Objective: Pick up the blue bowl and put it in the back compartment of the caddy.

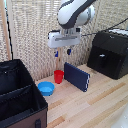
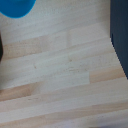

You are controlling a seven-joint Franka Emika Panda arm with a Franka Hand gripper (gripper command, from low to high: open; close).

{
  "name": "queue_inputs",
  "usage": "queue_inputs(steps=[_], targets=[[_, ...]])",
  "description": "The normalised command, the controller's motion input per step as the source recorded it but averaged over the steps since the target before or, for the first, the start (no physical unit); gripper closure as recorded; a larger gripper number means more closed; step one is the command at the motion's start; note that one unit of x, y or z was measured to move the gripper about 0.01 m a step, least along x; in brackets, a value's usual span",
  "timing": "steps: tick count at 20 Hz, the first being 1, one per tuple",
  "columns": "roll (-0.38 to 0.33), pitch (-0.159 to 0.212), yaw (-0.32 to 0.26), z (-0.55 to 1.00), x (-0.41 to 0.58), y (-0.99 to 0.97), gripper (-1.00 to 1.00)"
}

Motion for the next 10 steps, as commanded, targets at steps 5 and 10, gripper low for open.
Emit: queue_inputs(steps=[5,10], targets=[[-0.12,0.047,0.006,-0.31,0.039,0.47,-1.0],[-0.068,0.021,0.0,-0.38,0.03,0.33,-1.0]])
